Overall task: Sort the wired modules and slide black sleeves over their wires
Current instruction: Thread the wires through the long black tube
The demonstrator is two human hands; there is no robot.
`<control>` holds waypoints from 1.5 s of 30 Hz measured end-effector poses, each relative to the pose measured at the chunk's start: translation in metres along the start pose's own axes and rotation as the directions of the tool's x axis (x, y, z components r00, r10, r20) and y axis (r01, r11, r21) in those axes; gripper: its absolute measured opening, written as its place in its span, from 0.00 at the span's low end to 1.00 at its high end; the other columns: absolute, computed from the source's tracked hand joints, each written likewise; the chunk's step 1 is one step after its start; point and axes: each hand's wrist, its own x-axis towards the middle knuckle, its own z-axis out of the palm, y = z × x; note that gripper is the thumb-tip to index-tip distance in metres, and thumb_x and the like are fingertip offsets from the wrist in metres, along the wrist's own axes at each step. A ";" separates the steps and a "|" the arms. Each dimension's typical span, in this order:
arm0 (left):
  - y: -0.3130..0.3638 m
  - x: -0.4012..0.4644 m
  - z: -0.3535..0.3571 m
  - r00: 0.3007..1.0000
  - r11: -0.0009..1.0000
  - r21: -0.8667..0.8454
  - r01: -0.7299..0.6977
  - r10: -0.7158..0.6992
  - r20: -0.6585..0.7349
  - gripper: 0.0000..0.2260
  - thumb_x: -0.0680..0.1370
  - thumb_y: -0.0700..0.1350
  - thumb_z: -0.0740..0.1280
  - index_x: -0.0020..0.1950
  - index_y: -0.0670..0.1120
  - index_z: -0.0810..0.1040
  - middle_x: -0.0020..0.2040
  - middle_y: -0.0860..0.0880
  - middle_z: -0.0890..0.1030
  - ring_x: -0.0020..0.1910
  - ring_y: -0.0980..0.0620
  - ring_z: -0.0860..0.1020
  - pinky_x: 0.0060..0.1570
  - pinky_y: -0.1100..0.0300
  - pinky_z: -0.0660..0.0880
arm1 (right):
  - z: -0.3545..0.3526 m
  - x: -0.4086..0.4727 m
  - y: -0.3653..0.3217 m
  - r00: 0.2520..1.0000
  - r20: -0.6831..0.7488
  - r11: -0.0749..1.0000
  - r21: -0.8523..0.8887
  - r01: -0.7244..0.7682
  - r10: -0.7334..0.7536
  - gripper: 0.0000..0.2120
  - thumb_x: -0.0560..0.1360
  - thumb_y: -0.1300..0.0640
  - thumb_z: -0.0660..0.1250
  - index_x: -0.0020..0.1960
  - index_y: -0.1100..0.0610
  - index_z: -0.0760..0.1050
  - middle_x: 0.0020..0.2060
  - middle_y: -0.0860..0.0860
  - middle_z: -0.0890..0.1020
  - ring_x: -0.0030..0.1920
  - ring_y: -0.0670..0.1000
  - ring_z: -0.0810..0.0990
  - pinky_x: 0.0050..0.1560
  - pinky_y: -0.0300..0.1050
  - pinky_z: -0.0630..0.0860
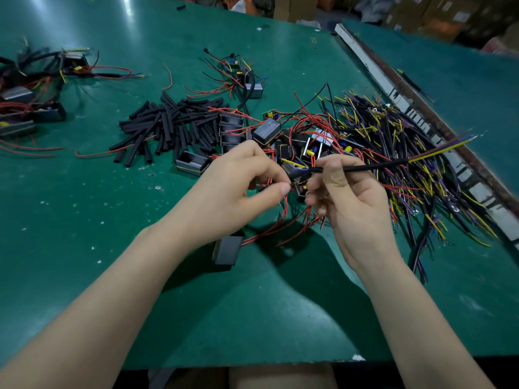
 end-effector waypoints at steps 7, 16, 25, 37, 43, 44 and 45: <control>0.001 0.002 0.001 0.977 0.967 -0.184 0.178 -0.196 -0.083 0.08 0.75 0.45 0.70 0.41 0.58 0.77 0.39 0.53 0.73 0.36 0.62 0.71 0.39 0.74 0.65 | -0.003 0.000 -0.003 0.998 0.051 0.999 0.028 -0.022 0.021 0.06 0.72 0.49 0.66 0.41 0.46 0.82 0.33 0.49 0.83 0.31 0.46 0.77 0.30 0.34 0.68; 0.004 0.002 0.003 0.969 0.916 -0.342 0.211 -0.241 -0.049 0.07 0.75 0.45 0.70 0.40 0.56 0.79 0.40 0.54 0.75 0.37 0.63 0.71 0.40 0.74 0.66 | -0.003 0.001 -0.002 0.998 0.056 0.998 0.063 -0.007 0.004 0.06 0.68 0.46 0.69 0.42 0.46 0.82 0.35 0.49 0.83 0.31 0.46 0.77 0.30 0.35 0.69; 0.004 0.003 0.006 0.954 0.854 -0.458 0.248 -0.296 -0.035 0.06 0.75 0.43 0.70 0.40 0.53 0.80 0.39 0.55 0.75 0.36 0.61 0.72 0.40 0.73 0.67 | -0.002 0.000 -0.002 0.999 0.008 0.996 0.080 -0.037 0.037 0.07 0.72 0.51 0.65 0.45 0.53 0.76 0.34 0.49 0.82 0.31 0.47 0.77 0.29 0.35 0.68; 0.002 0.002 0.004 0.977 0.920 -0.349 0.176 -0.206 -0.050 0.05 0.75 0.45 0.69 0.42 0.56 0.79 0.42 0.53 0.75 0.38 0.62 0.72 0.43 0.74 0.66 | -0.001 0.000 -0.001 0.999 0.049 0.998 0.070 -0.006 0.003 0.07 0.73 0.50 0.64 0.41 0.47 0.81 0.34 0.49 0.83 0.30 0.46 0.77 0.30 0.34 0.68; 0.000 0.001 0.003 0.989 0.950 -0.286 0.121 -0.141 -0.048 0.07 0.75 0.42 0.69 0.43 0.55 0.78 0.40 0.54 0.74 0.37 0.65 0.72 0.43 0.75 0.65 | -0.001 0.000 0.001 0.998 0.063 1.000 0.006 0.026 -0.026 0.06 0.73 0.49 0.65 0.42 0.46 0.81 0.34 0.49 0.83 0.30 0.45 0.77 0.31 0.33 0.69; 0.000 0.001 0.003 0.990 0.956 -0.272 0.113 -0.130 -0.048 0.07 0.75 0.42 0.69 0.42 0.55 0.78 0.41 0.54 0.74 0.38 0.64 0.72 0.43 0.75 0.65 | -0.001 0.000 0.001 0.998 0.053 0.999 -0.022 0.041 -0.040 0.06 0.73 0.49 0.65 0.42 0.45 0.81 0.34 0.48 0.83 0.30 0.45 0.77 0.31 0.33 0.69; 0.000 0.001 0.003 0.992 0.961 -0.256 0.105 -0.121 -0.047 0.07 0.76 0.42 0.69 0.42 0.56 0.78 0.41 0.53 0.74 0.38 0.64 0.72 0.44 0.75 0.65 | -0.001 0.000 0.001 0.998 0.042 0.997 -0.051 0.058 -0.056 0.06 0.73 0.48 0.65 0.42 0.45 0.81 0.34 0.48 0.83 0.30 0.45 0.77 0.31 0.33 0.70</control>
